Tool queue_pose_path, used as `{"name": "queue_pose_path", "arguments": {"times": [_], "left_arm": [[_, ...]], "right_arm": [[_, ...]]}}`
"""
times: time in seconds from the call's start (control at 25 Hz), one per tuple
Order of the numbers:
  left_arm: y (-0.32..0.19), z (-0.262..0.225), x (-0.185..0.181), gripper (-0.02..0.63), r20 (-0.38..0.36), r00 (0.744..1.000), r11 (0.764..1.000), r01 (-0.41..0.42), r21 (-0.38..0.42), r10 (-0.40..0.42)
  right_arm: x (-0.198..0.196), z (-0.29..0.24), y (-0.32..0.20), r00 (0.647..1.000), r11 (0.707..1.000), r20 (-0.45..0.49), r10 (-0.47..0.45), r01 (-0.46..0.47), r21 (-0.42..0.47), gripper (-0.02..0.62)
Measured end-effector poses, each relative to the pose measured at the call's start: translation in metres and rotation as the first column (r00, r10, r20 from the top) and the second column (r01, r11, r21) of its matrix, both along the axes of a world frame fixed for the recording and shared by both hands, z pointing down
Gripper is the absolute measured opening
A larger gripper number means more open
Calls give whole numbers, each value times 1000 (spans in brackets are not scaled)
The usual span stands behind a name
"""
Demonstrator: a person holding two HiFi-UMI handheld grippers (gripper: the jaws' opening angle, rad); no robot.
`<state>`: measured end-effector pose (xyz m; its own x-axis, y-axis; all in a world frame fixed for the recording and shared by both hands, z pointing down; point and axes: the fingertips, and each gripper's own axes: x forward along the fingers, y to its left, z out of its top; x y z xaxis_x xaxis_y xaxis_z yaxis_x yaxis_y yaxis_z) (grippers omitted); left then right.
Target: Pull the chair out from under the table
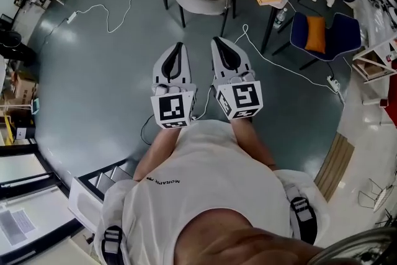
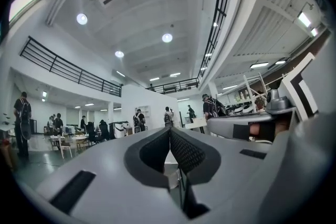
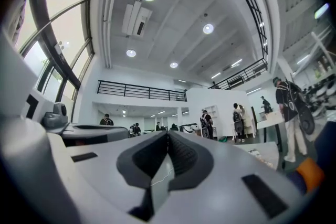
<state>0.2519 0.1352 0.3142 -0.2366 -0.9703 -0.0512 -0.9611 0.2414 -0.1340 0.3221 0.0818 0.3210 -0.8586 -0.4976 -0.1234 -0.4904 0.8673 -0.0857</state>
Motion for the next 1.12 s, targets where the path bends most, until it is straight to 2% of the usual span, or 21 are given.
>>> {"name": "queue_pose_path", "arguments": {"times": [0.12,0.4,0.64,0.8,1.12], "left_arm": [[4,3,6,5,12,1000,999,15,-40,-15],[6,4,-16,5,18,998,998,57,-24,-57],[-24,12,-57,5,-9,1000,1000,21,-4,-21],[-61,23,-108,5,-22,1000,1000,-14,18,14],[-138,29,-259,5,-44,992,993,-119,-7,118]], "right_arm": [[6,5,-7,1000,999,20,-2,3,-38,14],[-2,13,-12,1000,998,20,-9,10,-67,14],[-39,21,-36,999,998,-30,26,-27,-49,14],[-89,32,-71,996,998,-64,62,-64,-27,14],[-235,38,-132,979,984,-114,167,-173,-48,14]]}}
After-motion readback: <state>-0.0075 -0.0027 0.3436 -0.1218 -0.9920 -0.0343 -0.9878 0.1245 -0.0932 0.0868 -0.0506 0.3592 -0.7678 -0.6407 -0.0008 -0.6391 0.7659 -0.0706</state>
